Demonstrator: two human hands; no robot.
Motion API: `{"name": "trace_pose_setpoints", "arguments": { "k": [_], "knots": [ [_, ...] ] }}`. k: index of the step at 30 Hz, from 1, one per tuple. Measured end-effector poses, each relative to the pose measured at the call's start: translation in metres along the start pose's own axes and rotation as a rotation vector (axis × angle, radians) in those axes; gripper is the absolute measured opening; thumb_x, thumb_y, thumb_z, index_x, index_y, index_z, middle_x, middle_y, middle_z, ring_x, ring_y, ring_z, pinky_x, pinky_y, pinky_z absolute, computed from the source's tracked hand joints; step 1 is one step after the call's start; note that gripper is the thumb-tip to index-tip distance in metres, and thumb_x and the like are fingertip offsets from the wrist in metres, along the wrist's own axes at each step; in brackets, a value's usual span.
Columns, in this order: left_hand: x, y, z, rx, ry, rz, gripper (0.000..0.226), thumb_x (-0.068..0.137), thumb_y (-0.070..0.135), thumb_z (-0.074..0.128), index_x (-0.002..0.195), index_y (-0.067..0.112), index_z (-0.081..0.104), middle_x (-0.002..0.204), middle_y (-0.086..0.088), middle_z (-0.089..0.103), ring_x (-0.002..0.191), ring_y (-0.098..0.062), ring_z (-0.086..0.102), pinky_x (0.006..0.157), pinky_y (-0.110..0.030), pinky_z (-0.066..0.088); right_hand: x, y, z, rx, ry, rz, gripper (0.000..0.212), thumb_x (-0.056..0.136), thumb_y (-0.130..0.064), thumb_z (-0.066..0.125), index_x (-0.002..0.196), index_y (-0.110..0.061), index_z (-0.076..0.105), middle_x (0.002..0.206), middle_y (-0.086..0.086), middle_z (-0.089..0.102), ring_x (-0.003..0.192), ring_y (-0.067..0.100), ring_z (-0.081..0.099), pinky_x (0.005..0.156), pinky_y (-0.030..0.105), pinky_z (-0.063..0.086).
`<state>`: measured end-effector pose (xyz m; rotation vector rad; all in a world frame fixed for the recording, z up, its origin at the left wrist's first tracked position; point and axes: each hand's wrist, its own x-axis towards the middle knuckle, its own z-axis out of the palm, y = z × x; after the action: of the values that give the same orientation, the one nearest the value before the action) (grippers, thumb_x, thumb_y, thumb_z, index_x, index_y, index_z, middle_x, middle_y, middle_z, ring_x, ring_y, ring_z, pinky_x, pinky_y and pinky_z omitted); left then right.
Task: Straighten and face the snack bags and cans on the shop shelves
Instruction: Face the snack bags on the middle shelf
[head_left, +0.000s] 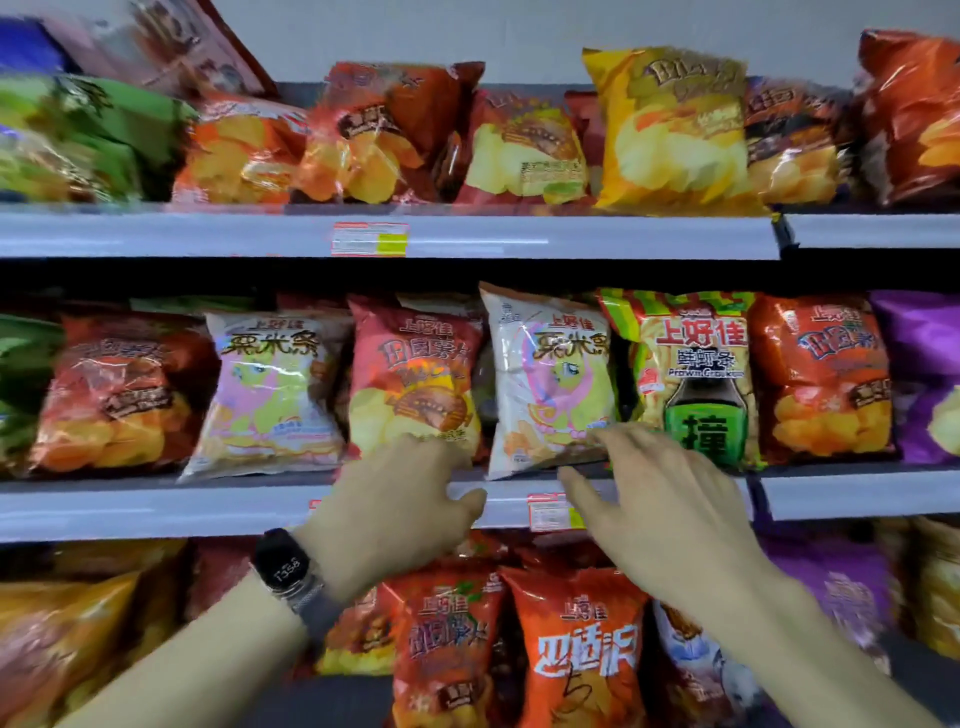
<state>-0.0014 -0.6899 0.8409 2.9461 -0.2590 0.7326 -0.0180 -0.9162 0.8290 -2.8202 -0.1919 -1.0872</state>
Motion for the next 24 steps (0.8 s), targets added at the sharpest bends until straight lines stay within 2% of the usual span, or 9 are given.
{"name": "trace_pose_setpoints", "arguments": {
  "k": [3,6,8,10,12,15,17,20,24],
  "knots": [
    [-0.018,-0.05,-0.015,0.018,-0.015,-0.06,0.05,0.094,0.063,0.053,0.137,0.039,0.061,0.128,0.005,0.069,0.122,-0.025,0.063,0.092,-0.039,0.054,0.005,-0.049,0.002,0.018,-0.047,-0.058,0.053,0.1,-0.064,0.04,0.135,-0.028,0.058,0.134,-0.005,0.062,0.12,0.025,0.06,0.09,0.037,0.05],
    [-0.033,-0.094,-0.028,0.016,0.017,-0.124,0.05,0.094,0.062,0.055,0.136,0.037,0.063,0.13,0.008,0.07,0.124,-0.021,0.063,0.097,-0.038,0.055,0.016,-0.087,0.012,0.097,-0.036,-0.099,0.049,0.1,-0.062,0.044,0.132,-0.026,0.057,0.13,-0.004,0.062,0.121,0.025,0.058,0.089,0.039,0.051],
    [-0.04,-0.12,-0.036,0.028,0.029,-0.174,0.048,0.095,0.06,0.057,0.136,0.036,0.064,0.131,0.007,0.07,0.122,-0.024,0.064,0.095,-0.038,0.055,0.025,-0.105,0.021,0.183,-0.039,-0.105,0.049,0.1,-0.058,0.049,0.134,-0.023,0.055,0.13,0.0,0.061,0.121,0.027,0.057,0.09,0.04,0.051],
    [-0.043,-0.146,-0.043,0.019,0.053,-0.223,0.048,0.095,0.061,0.057,0.133,0.034,0.066,0.127,0.001,0.07,0.114,-0.029,0.067,0.092,-0.043,0.058,0.037,-0.118,0.029,0.299,-0.062,-0.079,0.058,0.1,-0.052,0.055,0.147,-0.018,0.048,0.142,0.005,0.056,0.127,0.03,0.053,0.098,0.041,0.047],
    [-0.039,-0.171,-0.048,0.022,0.09,-0.251,0.051,0.096,0.061,0.056,0.132,0.026,0.066,0.119,-0.005,0.071,0.104,-0.032,0.069,0.082,-0.043,0.059,0.051,-0.126,0.036,0.377,-0.074,-0.027,0.065,0.099,-0.048,0.058,0.151,-0.015,0.041,0.148,0.008,0.052,0.131,0.034,0.052,0.104,0.044,0.046],
    [-0.025,-0.199,-0.052,-0.004,0.15,-0.289,0.038,0.099,0.051,0.057,0.097,0.013,0.064,0.083,-0.006,0.064,0.078,-0.031,0.063,0.058,-0.035,0.04,0.066,-0.132,0.046,0.458,-0.08,0.032,0.052,0.095,-0.044,0.062,0.139,-0.021,0.046,0.128,0.005,0.059,0.119,0.035,0.057,0.094,0.045,0.051],
    [-0.012,-0.208,-0.052,-0.072,0.178,-0.31,0.042,0.099,0.053,0.057,0.09,0.012,0.054,0.076,-0.005,0.059,0.073,-0.029,0.058,0.055,-0.035,0.033,0.074,-0.135,0.052,0.513,-0.091,0.07,0.041,0.094,-0.039,0.064,0.129,-0.024,0.048,0.107,-0.003,0.056,0.103,0.031,0.057,0.081,0.039,0.046],
    [0.007,-0.212,-0.048,-0.216,0.147,-0.321,0.047,0.099,0.061,0.058,0.099,0.014,0.05,0.082,-0.001,0.058,0.079,-0.025,0.056,0.062,-0.037,0.036,0.086,-0.137,0.059,0.587,-0.111,0.143,0.038,0.095,-0.034,0.065,0.126,-0.018,0.051,0.105,-0.001,0.056,0.099,0.028,0.056,0.077,0.033,0.038],
    [0.026,-0.221,-0.037,-0.393,0.126,-0.327,0.068,0.092,0.07,0.061,0.126,0.011,0.051,0.094,0.003,0.067,0.084,-0.018,0.062,0.07,-0.035,0.044,0.095,-0.139,0.068,0.551,-0.119,0.174,0.04,0.097,-0.036,0.067,0.125,-0.009,0.054,0.11,0.006,0.06,0.1,0.026,0.056,0.076,0.033,0.039]
  ]
}}
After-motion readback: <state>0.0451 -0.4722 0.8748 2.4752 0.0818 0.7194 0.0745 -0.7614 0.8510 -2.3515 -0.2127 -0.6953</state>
